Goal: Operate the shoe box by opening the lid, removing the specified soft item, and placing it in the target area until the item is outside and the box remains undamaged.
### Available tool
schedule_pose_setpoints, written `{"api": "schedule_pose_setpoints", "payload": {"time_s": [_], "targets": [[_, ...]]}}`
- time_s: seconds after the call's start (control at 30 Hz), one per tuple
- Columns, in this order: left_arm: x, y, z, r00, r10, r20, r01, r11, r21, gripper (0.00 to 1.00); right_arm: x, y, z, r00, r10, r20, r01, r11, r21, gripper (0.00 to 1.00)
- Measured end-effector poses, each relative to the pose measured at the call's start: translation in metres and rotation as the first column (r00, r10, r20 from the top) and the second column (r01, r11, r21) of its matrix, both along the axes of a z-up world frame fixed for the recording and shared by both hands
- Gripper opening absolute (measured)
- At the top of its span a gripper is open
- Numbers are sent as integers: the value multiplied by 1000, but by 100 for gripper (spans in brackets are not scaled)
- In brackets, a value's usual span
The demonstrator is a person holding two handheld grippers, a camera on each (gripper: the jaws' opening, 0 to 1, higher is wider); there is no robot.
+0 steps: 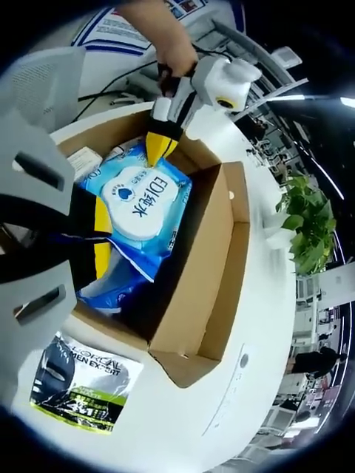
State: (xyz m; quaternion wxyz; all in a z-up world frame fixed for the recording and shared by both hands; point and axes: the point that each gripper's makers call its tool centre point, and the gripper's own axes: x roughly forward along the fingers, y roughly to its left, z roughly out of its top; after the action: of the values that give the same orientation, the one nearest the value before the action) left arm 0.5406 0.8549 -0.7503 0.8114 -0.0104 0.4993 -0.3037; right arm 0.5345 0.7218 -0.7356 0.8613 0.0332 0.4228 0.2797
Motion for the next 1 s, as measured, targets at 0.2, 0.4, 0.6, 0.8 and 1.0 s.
{"api": "schedule_pose_setpoints", "payload": {"time_s": [0.2,0.4,0.6,0.8,1.0], "targets": [[0,1,9,1000,-11,24,11,1000,1,0,-1,0,9,1000,2,10,-2,1000,9,0],[-2,-1,20,999,-4,42,5,1000,-9,0,-1,-3,17,1000,-10,17,9,1000,25,0],[-8,-8,31,998,-1,56,2,1000,-20,0,-4,-7,23,1000,-19,22,18,999,36,0],[-9,-14,41,998,0,71,2,1000,-28,0,-5,-12,32,999,-33,32,31,998,47,0],[-8,-25,48,997,-12,71,15,999,-42,0,-6,-25,40,998,-54,39,52,997,55,0]]}}
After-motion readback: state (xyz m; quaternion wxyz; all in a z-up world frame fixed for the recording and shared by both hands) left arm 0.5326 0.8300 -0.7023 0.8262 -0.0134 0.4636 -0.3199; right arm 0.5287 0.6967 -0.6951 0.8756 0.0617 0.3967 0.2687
